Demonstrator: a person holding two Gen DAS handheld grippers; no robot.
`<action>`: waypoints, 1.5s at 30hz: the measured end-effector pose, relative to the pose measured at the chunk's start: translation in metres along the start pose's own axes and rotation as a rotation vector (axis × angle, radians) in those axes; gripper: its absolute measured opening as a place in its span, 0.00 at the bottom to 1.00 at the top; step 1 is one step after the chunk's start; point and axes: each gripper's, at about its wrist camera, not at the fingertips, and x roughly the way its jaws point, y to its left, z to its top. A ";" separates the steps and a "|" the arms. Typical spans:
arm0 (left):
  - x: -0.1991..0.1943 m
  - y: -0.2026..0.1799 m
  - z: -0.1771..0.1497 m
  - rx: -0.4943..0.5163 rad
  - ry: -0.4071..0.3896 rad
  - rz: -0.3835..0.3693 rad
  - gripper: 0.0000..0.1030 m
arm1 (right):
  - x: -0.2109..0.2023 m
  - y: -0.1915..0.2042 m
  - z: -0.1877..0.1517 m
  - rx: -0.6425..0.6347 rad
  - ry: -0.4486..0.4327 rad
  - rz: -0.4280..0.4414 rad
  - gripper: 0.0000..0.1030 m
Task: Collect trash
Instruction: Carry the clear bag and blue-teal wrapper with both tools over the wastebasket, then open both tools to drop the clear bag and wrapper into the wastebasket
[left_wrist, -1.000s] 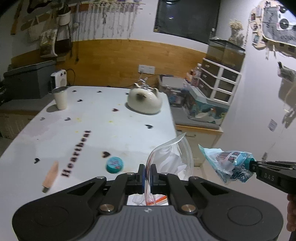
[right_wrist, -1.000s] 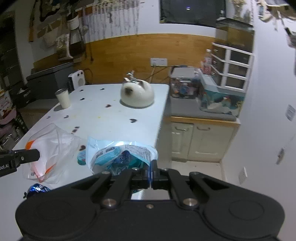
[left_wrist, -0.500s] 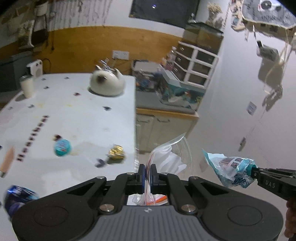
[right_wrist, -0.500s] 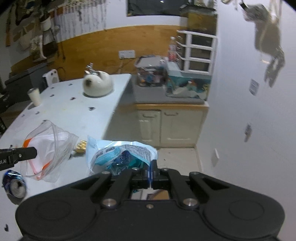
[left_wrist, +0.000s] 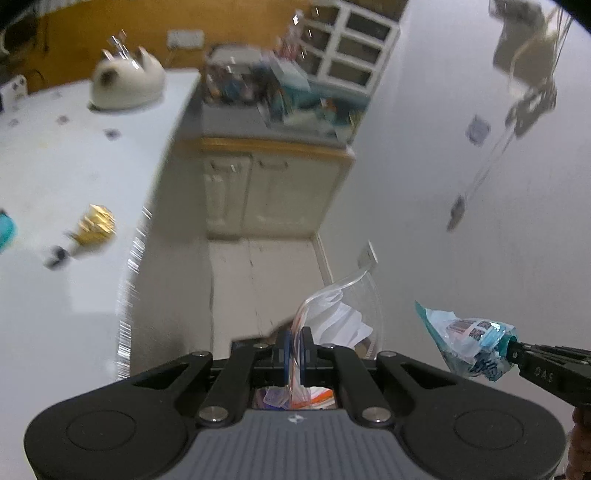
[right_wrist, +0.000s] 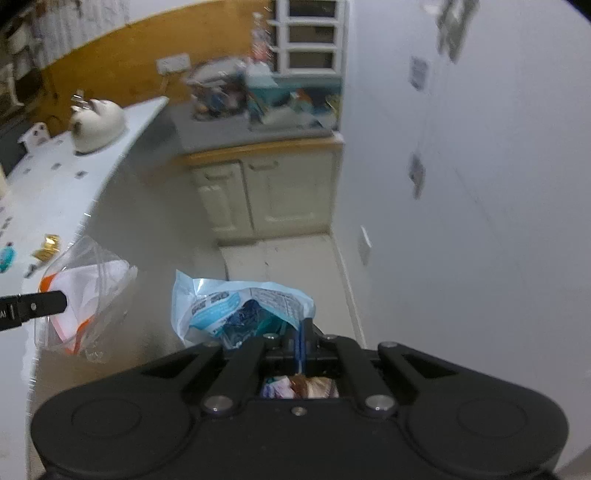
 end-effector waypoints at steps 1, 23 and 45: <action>0.010 -0.002 -0.002 -0.002 0.024 -0.008 0.05 | 0.007 -0.006 -0.003 0.012 0.016 -0.007 0.01; 0.187 -0.006 -0.032 0.019 0.327 0.026 0.05 | 0.184 -0.044 -0.042 0.378 0.329 -0.004 0.02; 0.263 -0.019 -0.053 0.086 0.455 -0.180 0.11 | 0.269 -0.038 -0.036 0.345 0.411 -0.019 0.33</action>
